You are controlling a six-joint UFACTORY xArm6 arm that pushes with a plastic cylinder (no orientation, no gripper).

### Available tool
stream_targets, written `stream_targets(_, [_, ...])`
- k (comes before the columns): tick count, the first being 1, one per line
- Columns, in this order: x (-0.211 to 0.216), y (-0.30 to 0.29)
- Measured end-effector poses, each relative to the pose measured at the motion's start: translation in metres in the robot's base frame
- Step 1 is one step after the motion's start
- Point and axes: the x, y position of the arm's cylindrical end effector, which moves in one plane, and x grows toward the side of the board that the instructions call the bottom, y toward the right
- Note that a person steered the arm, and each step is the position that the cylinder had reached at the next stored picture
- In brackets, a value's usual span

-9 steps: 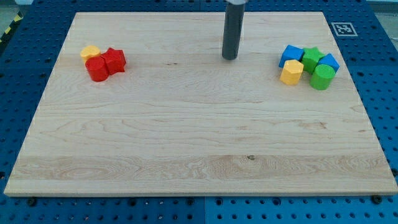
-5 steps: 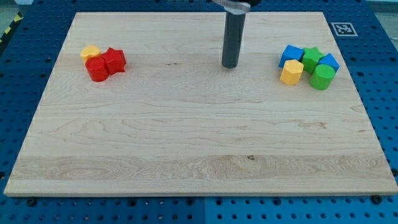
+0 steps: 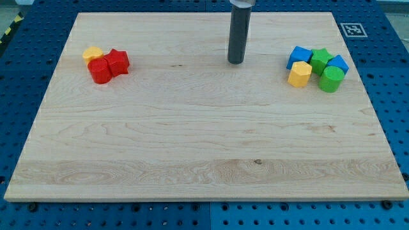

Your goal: Point your arm at blue triangle

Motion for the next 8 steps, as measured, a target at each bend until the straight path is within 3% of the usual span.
stream_targets(2, [0.002, 0.0])
stream_targets(4, [-0.063, 0.022])
stream_targets(6, [-0.096, 0.071])
stream_targets(8, [-0.054, 0.172])
